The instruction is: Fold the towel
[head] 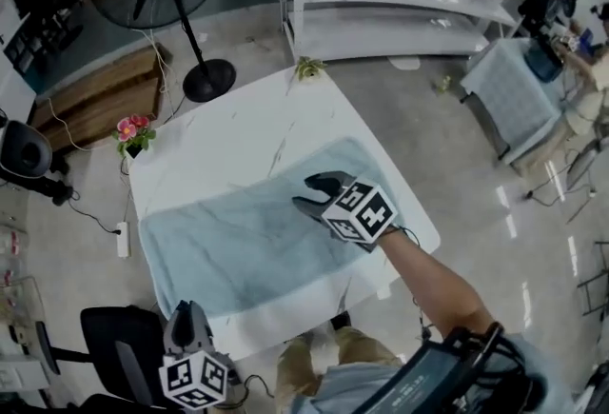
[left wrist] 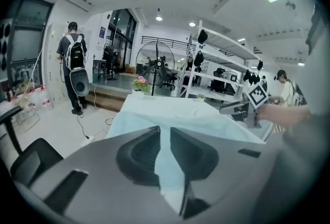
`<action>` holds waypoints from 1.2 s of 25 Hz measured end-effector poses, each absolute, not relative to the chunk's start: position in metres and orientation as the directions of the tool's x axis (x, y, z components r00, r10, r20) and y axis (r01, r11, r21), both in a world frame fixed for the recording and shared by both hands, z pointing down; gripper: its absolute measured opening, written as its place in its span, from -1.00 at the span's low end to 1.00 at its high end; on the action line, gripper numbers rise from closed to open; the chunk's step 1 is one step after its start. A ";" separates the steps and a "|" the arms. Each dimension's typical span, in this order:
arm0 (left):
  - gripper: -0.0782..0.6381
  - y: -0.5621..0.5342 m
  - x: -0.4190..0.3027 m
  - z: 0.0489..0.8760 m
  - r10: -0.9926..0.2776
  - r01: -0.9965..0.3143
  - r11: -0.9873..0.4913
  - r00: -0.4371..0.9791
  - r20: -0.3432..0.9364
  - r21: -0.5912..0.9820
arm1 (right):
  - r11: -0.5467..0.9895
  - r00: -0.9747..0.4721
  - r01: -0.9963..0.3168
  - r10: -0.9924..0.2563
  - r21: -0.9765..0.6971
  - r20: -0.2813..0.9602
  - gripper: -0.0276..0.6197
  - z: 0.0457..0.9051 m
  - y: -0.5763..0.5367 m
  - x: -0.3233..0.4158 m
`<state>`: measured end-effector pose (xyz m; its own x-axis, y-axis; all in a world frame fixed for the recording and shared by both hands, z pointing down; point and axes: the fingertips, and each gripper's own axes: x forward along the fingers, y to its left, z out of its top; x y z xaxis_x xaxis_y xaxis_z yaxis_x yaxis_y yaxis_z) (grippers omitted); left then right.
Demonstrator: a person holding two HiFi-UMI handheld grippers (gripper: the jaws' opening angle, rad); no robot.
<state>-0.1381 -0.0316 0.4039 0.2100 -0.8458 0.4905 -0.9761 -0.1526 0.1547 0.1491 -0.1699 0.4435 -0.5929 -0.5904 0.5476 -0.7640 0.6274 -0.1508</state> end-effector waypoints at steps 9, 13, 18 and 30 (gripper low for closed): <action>-0.74 -0.047 -0.026 0.416 -0.818 -0.956 -0.265 0.291 0.496 0.124 | 0.401 -0.352 -0.914 -0.709 -0.060 0.611 -0.46 0.477 -0.142 0.333; -0.74 -0.051 0.012 0.423 -0.794 -0.940 -0.319 0.333 0.509 0.116 | 0.429 -0.333 -0.903 -0.722 0.016 0.606 -0.57 0.478 -0.157 0.342; -0.74 -0.049 0.040 0.431 -0.765 -0.927 -0.355 0.360 0.533 0.117 | 0.457 -0.316 -0.882 -0.757 0.117 0.572 -0.72 0.469 -0.200 0.333; -0.74 -0.052 0.049 0.456 -0.734 -0.930 -0.331 0.359 0.577 0.158 | 0.526 -0.261 -0.830 -0.661 0.186 0.704 -0.79 0.543 -0.280 0.325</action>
<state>0.0485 -0.0522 0.4562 0.3589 -0.7340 0.5766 -0.9304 -0.3307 0.1582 0.3246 -0.2797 0.5431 -0.2613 -0.6608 0.7036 -0.8299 0.5260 0.1858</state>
